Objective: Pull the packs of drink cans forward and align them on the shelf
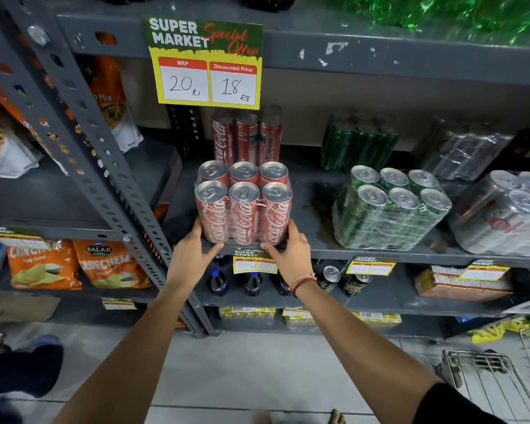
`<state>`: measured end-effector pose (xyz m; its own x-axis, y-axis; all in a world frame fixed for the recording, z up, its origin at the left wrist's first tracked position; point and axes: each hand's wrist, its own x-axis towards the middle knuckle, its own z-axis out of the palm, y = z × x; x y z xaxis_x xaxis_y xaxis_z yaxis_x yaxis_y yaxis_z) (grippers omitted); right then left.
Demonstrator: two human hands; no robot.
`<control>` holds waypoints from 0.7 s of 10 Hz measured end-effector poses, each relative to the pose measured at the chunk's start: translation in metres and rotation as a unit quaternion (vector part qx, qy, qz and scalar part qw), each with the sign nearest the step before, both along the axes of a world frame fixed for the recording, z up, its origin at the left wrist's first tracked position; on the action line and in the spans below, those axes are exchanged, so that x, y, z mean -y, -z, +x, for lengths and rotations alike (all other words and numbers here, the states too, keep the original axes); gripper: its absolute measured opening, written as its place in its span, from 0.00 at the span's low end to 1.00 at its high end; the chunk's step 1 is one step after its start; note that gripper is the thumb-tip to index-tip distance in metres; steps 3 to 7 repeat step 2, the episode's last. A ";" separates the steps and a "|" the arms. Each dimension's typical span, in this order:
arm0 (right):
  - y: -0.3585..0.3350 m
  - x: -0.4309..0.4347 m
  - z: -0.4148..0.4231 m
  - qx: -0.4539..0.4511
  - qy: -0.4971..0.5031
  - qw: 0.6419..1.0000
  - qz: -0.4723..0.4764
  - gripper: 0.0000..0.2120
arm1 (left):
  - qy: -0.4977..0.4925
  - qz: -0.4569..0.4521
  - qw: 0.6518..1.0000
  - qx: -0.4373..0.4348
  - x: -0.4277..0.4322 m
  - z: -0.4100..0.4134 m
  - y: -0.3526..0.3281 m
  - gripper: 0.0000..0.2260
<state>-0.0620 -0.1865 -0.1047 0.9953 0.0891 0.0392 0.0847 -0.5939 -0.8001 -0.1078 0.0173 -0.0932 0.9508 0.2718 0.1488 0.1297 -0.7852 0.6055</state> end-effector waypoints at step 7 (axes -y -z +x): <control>-0.038 0.014 -0.008 0.107 0.033 0.994 -0.010 0.19 | -0.097 0.117 0.984 -0.092 0.010 -0.007 -0.024 0.17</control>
